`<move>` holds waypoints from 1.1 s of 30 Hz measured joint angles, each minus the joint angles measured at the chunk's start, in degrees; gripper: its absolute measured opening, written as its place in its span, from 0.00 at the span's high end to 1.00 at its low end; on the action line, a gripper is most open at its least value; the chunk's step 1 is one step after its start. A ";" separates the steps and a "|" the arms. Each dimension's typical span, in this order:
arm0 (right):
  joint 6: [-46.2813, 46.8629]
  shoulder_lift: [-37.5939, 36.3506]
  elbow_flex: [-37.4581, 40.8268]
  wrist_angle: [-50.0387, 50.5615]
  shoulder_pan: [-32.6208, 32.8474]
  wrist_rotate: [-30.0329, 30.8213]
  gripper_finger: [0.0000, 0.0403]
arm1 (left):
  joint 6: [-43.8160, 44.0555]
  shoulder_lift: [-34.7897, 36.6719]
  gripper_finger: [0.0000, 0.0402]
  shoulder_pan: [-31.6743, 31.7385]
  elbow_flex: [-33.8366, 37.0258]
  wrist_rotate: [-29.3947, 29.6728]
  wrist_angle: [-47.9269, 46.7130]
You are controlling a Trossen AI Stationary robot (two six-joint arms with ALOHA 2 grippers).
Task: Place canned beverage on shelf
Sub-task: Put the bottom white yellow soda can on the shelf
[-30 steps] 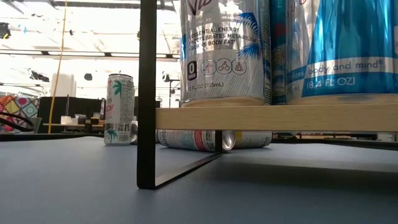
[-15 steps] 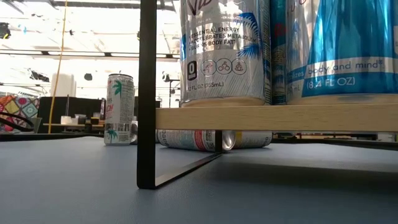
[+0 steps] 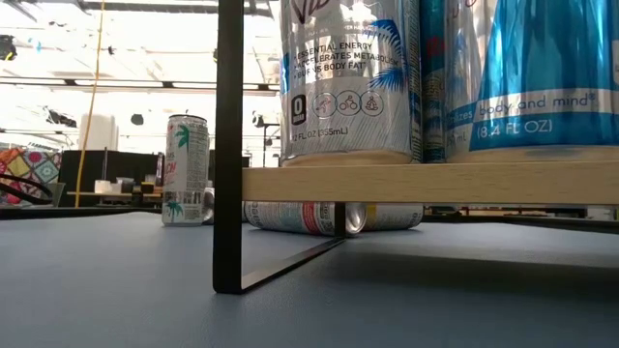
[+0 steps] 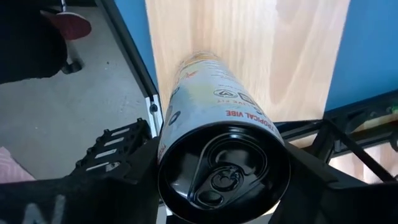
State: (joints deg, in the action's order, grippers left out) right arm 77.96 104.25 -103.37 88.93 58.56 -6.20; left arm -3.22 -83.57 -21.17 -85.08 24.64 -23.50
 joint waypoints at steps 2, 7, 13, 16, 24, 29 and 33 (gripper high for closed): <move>-0.44 0.00 0.00 -1.08 -0.02 0.00 0.40 | 0.00 0.00 0.23 0.00 0.00 0.00 0.01; -5.16 0.00 -0.04 -2.45 -0.02 -0.93 0.38 | 0.00 0.00 0.23 0.00 0.00 0.00 0.01; -7.41 0.04 -0.04 -2.58 -0.08 -2.49 0.38 | 0.01 -0.01 0.23 0.00 0.00 -0.02 0.01; -5.80 0.04 -0.04 -3.20 -0.08 -2.72 0.38 | 0.02 -0.01 0.23 0.00 0.00 -0.02 -0.08; -12.10 0.04 -0.04 -2.99 -0.11 -2.91 0.38 | 0.45 -0.02 0.23 0.00 0.00 -0.06 -0.14; -9.01 0.07 -0.04 0.84 -0.15 -2.89 0.38 | 0.48 -0.02 0.23 0.00 0.00 -0.09 -0.16; -8.95 0.09 -0.04 1.06 -0.21 -2.68 0.38 | 0.64 -0.02 0.23 0.00 0.00 -0.09 -0.18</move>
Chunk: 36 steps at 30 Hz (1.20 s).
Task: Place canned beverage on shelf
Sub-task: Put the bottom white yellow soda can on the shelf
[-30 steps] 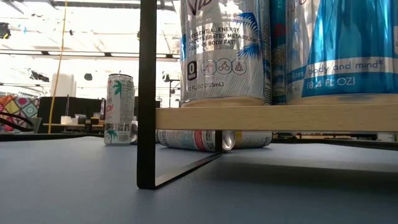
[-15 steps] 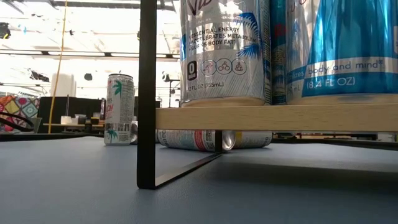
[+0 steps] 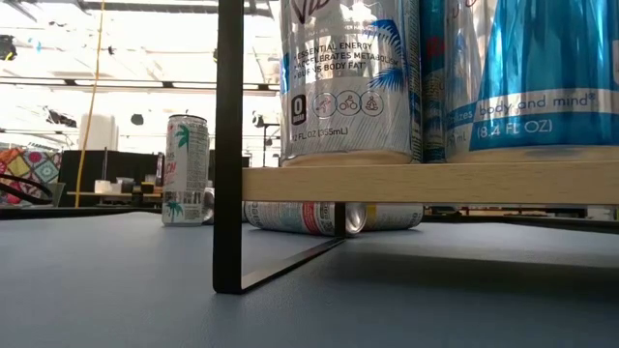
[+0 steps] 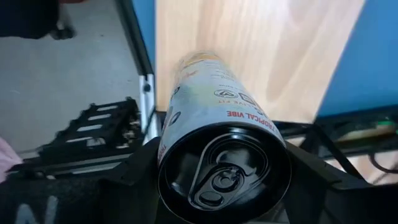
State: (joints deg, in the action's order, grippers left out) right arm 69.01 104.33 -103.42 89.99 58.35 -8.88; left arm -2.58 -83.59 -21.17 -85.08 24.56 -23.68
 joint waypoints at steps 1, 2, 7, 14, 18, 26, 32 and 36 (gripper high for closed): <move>0.17 0.00 0.00 -0.21 0.00 0.08 0.38 | 0.11 0.00 0.23 0.00 0.00 0.00 -0.02; 0.31 0.00 0.00 -0.24 0.00 0.06 0.38 | 0.23 0.00 0.23 0.00 0.00 -0.01 -0.04; 2.58 0.00 0.00 -0.04 0.00 0.60 0.38 | 0.23 0.00 0.23 0.00 0.00 -0.07 -0.40; 3.14 0.00 0.00 -0.13 -0.01 1.44 0.38 | 0.45 0.00 0.23 0.00 0.00 -0.20 -1.43; 3.20 0.00 0.00 -0.76 -0.04 1.50 0.34 | 0.36 0.00 0.23 0.00 0.00 -0.22 -1.44; 3.17 -0.02 0.00 -0.73 -0.37 1.44 0.25 | 0.25 0.00 0.23 0.00 0.00 -0.22 -1.42; 3.15 -0.02 0.00 -0.65 -0.38 1.42 0.24 | 0.16 0.00 0.23 0.00 0.00 -0.22 -1.40; 2.94 -0.02 0.00 -0.84 -1.16 1.39 0.24 | -0.84 0.00 0.23 0.00 0.00 -0.22 -1.36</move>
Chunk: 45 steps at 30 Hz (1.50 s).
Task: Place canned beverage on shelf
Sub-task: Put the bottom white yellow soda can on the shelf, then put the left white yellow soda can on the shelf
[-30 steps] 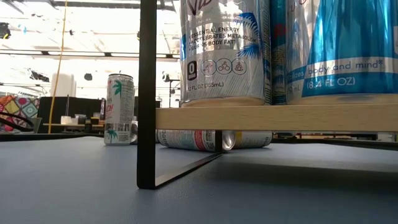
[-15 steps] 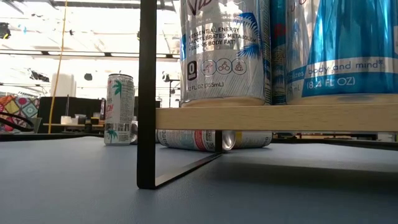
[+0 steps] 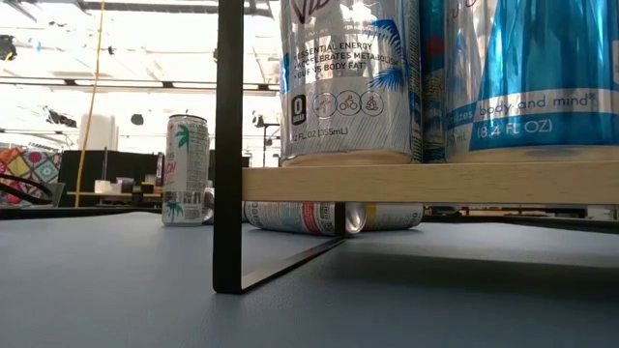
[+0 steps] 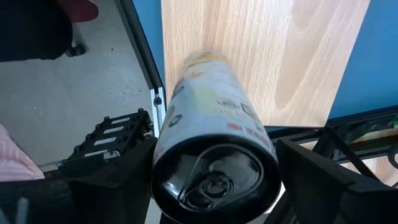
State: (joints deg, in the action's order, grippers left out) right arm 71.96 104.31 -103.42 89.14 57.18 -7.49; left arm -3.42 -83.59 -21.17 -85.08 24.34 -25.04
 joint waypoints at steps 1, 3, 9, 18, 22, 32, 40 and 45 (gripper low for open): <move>-0.31 0.00 0.00 0.06 -0.22 -0.06 0.24 | 0.00 0.00 0.23 0.00 0.00 0.01 0.01; -1.56 0.00 0.00 0.12 -0.66 -0.32 0.24 | -0.02 0.00 0.23 0.00 0.00 0.00 0.03; -6.08 0.00 0.00 -0.19 -1.27 -1.68 0.24 | -0.02 0.00 0.23 0.00 0.00 0.02 0.03; -11.51 0.00 0.00 0.15 -1.41 -1.64 0.24 | -0.71 0.00 0.23 0.00 0.00 0.02 0.00; -13.09 0.00 0.00 -1.51 -1.46 -1.61 0.24 | -0.88 0.00 0.23 0.00 0.00 0.02 0.00; -15.32 -0.02 0.00 -7.21 -3.90 -1.12 0.24 | -0.81 0.00 0.23 0.00 0.00 0.02 -0.02; -21.77 -0.07 0.00 -3.89 -8.15 0.78 0.24 | -1.42 0.00 0.23 0.00 0.00 0.47 -0.02; -23.14 -0.14 -1.81 -3.73 -15.07 1.84 0.24 | -1.85 0.65 0.23 0.00 0.00 3.25 -0.15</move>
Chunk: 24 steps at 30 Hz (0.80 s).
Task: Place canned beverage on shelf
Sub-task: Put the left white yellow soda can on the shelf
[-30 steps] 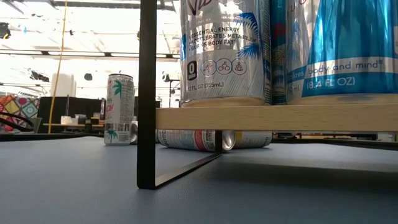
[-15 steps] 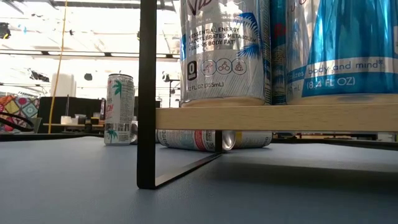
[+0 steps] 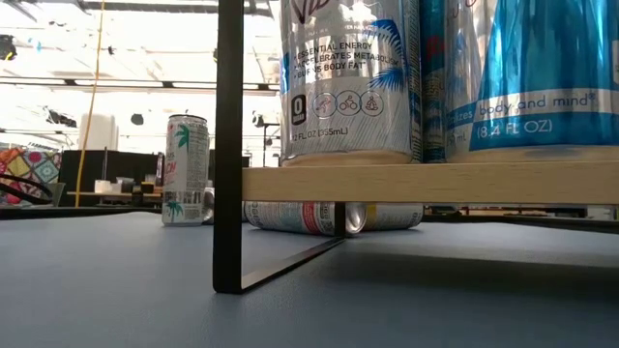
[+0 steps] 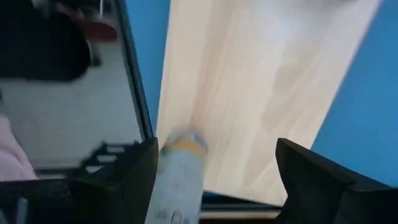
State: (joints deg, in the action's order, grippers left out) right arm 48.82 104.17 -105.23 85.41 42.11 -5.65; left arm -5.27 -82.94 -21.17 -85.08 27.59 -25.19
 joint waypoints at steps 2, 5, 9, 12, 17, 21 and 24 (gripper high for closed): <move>-0.80 -0.03 -1.56 0.79 -2.77 0.21 0.24 | 0.18 1.16 0.23 0.00 0.00 0.06 -0.01; -6.81 -0.07 -4.98 4.44 -5.98 5.29 0.24 | 1.22 3.38 0.23 0.00 -0.04 0.12 -0.78; -17.99 -0.81 -8.40 4.32 -10.52 15.74 0.24 | 3.28 6.28 0.23 0.00 -0.04 0.91 -4.71; -25.12 -1.61 -11.75 4.73 -15.23 21.44 0.24 | 5.61 8.75 0.23 0.00 -0.04 3.31 -8.80; -31.20 -3.31 -16.80 4.53 -23.56 32.16 0.24 | 10.76 11.11 0.23 0.85 -0.04 5.91 -14.76; -32.84 -3.14 -19.96 3.52 -29.99 41.31 0.24 | 15.89 10.73 0.23 4.01 -0.04 5.22 -20.80; -37.75 -3.20 -20.15 -0.15 -33.68 44.81 0.24 | 18.36 9.48 0.23 7.60 -0.04 4.06 -24.26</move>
State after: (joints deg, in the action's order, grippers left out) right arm 11.07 100.97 -125.38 85.26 8.43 39.16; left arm 13.08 -73.46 -13.57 -85.12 31.65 -49.45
